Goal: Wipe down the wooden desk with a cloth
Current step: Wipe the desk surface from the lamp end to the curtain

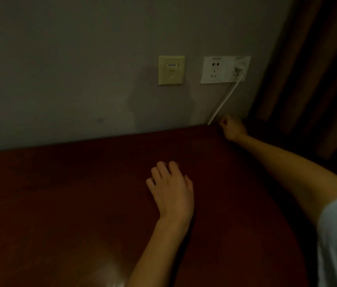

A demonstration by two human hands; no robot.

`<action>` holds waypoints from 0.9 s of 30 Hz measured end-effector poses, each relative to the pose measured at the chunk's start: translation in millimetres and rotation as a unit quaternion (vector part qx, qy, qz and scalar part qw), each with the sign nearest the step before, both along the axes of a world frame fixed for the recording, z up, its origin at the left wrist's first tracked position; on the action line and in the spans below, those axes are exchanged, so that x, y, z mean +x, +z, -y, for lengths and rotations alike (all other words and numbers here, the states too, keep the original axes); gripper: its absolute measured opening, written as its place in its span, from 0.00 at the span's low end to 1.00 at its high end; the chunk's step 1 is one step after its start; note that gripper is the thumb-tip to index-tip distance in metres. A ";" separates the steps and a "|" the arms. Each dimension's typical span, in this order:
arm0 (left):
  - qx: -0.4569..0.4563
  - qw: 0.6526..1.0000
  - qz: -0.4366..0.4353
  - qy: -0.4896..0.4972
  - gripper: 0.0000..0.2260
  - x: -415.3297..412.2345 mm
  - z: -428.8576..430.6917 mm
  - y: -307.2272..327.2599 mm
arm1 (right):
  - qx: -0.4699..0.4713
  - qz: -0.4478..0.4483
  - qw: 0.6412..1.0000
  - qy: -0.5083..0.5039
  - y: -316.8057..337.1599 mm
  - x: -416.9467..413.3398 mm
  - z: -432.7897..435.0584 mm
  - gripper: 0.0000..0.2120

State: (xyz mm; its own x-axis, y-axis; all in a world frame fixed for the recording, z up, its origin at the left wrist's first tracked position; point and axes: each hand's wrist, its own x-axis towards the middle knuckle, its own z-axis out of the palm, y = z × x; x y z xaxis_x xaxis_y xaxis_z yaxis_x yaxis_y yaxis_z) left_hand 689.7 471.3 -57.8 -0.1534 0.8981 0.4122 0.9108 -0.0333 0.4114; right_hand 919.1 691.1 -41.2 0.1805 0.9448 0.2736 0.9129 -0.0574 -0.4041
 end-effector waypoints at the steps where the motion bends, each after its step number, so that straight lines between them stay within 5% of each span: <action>1: -0.001 1.000 0.004 -0.002 0.13 0.1 0.2 0.4 | -0.004 0.000 1.000 -0.025 -0.2 18.5 7.7 0.11; 7: -0.017 1.000 0.004 -0.009 0.14 -0.6 1.5 3.3 | -0.013 0.008 1.000 -0.019 -2.7 43.4 80.9 0.08; 16: -0.062 0.998 -0.015 -0.015 0.15 -1.1 4.0 7.9 | -0.020 0.030 0.955 0.293 -1.7 -73.4 169.8 0.07; 18: -0.067 0.997 -0.012 -0.020 0.15 -1.2 4.2 8.6 | -0.009 0.017 0.971 0.237 -1.3 -34.3 145.1 0.07; 21: -0.064 0.998 -0.014 -0.018 0.15 -1.3 4.7 7.5 | -0.009 -0.016 1.000 0.008 3.6 63.2 112.1 0.09; 24: -0.047 0.999 -0.010 -0.016 0.14 -0.2 4.3 5.4 | -0.031 -0.011 0.984 -0.177 1.7 141.8 112.9 0.11; 27: -0.039 0.999 -0.017 -0.017 0.13 0.9 2.8 4.6 | -0.020 0.014 0.976 -0.216 -0.7 130.3 115.0 0.12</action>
State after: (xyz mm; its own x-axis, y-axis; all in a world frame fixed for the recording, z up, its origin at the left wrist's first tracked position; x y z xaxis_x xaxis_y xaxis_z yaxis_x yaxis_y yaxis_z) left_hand 690.6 468.4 -53.2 -0.1094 0.9320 0.3456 0.9235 -0.0333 0.3822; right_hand 1049.5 576.1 -41.9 0.5579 0.7919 0.2483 0.8102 -0.4550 -0.3696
